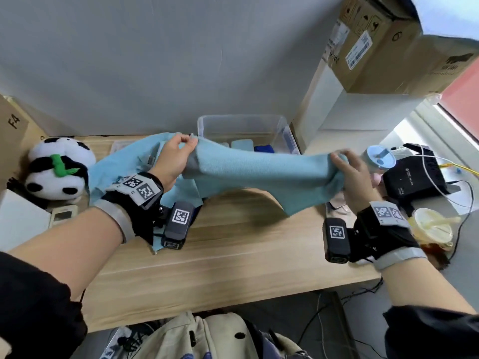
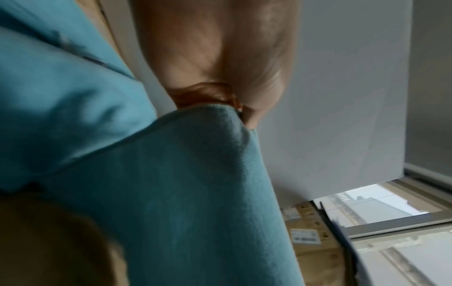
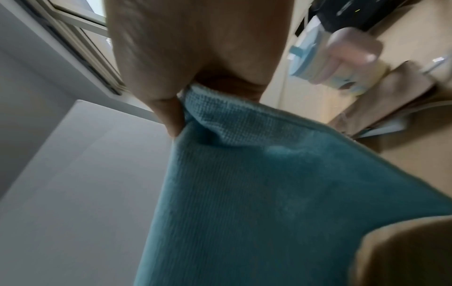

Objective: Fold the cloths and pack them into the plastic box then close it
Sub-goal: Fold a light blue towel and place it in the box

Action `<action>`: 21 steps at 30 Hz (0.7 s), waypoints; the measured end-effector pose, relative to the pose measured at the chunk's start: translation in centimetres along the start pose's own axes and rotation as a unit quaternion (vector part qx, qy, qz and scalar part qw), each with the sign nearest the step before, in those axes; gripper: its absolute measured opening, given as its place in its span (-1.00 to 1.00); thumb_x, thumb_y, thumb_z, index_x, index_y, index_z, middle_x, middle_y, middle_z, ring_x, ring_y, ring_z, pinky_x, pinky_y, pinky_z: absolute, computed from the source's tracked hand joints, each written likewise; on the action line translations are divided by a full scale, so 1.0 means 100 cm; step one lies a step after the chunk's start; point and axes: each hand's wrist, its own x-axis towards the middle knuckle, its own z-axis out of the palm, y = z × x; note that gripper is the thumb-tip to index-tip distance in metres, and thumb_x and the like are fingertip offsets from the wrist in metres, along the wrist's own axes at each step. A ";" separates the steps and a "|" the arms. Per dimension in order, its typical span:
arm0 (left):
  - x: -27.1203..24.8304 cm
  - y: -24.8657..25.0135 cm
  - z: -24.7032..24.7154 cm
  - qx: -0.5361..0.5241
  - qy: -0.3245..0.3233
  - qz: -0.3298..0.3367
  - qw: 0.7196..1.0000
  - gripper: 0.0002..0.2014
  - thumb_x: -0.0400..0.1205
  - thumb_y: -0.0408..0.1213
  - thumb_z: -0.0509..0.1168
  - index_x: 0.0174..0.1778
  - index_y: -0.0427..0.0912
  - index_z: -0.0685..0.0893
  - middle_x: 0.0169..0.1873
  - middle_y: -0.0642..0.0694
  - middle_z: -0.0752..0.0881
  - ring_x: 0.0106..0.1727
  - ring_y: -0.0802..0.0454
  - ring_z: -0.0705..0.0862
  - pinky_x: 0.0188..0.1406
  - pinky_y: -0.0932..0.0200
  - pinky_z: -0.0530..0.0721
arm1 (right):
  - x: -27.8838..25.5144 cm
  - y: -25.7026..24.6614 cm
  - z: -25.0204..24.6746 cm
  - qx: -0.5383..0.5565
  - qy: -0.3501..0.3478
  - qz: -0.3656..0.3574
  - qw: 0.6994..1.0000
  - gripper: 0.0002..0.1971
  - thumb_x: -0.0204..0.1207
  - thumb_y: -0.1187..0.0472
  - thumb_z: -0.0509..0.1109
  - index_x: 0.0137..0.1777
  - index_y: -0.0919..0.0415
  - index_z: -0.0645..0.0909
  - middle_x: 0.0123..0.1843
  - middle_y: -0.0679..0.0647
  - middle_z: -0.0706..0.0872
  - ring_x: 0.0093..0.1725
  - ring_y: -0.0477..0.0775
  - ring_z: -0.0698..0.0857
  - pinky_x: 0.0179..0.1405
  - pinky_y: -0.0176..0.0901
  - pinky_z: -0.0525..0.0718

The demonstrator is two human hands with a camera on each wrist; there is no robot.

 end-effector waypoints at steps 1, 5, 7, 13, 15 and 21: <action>-0.004 -0.012 0.000 0.017 -0.008 -0.017 1.000 -0.80 0.66 -0.15 0.24 -0.29 -0.01 0.51 -0.30 0.03 0.58 -0.25 0.13 0.51 -0.30 0.23 0.42 | -0.006 0.010 -0.002 -0.005 -0.033 0.031 0.999 -0.89 0.52 0.19 0.34 -0.24 0.09 0.55 -0.27 -0.01 0.59 -0.24 -0.18 0.57 -0.23 -0.37 0.52; -0.026 -0.060 -0.005 0.078 -0.026 -0.061 0.995 -0.78 0.67 -0.18 0.23 -0.32 -0.05 0.48 -0.31 -0.01 0.57 -0.25 0.12 0.48 -0.31 0.31 0.44 | -0.034 0.056 -0.013 -0.023 -0.159 0.171 0.972 -0.78 0.60 0.26 0.27 -0.30 0.16 0.56 -0.37 0.05 0.54 -0.42 -0.08 0.53 -0.58 -0.36 0.49; -0.034 -0.086 -0.008 0.109 -0.034 -0.082 0.990 -0.77 0.67 -0.22 0.24 -0.33 -0.07 0.50 -0.31 -0.03 0.59 -0.24 0.12 0.49 -0.30 0.37 0.45 | -0.048 0.078 -0.018 -0.017 -0.208 0.242 0.948 -0.76 0.46 0.05 0.44 -0.33 0.16 0.57 -0.40 0.03 0.59 -0.37 -0.03 0.56 -0.50 -0.34 0.51; -0.057 -0.148 -0.015 0.162 -0.069 -0.175 0.969 -0.77 0.65 -0.26 0.26 -0.34 -0.14 0.52 -0.25 -0.21 0.61 -0.14 -0.01 0.53 -0.10 0.12 0.43 | -0.080 0.130 -0.021 -0.084 -0.237 0.375 0.892 -0.57 0.21 -0.06 0.62 -0.17 0.27 0.60 -0.23 0.18 0.67 -0.26 0.09 0.64 -0.29 -0.10 0.57; -0.064 -0.159 -0.014 0.154 -0.064 -0.183 0.969 -0.76 0.66 -0.29 0.24 -0.35 -0.16 0.50 -0.31 -0.18 0.59 -0.21 -0.01 0.51 -0.15 0.15 0.43 | -0.088 0.139 -0.020 -0.080 -0.219 0.400 0.887 -0.85 0.42 0.19 0.51 -0.14 0.26 0.63 -0.18 0.18 0.71 -0.26 0.06 0.69 -0.31 -0.14 0.63; -0.066 -0.180 -0.017 0.193 -0.017 -0.178 0.965 -0.77 0.64 -0.34 0.27 -0.34 -0.13 0.47 -0.20 -0.25 0.61 -0.10 -0.03 0.53 -0.06 0.14 0.41 | -0.104 0.153 -0.011 0.011 -0.145 0.436 0.888 -0.87 0.52 0.54 0.29 -0.14 0.36 0.61 -0.33 0.10 0.78 -0.42 -0.07 0.77 -0.45 -0.34 0.71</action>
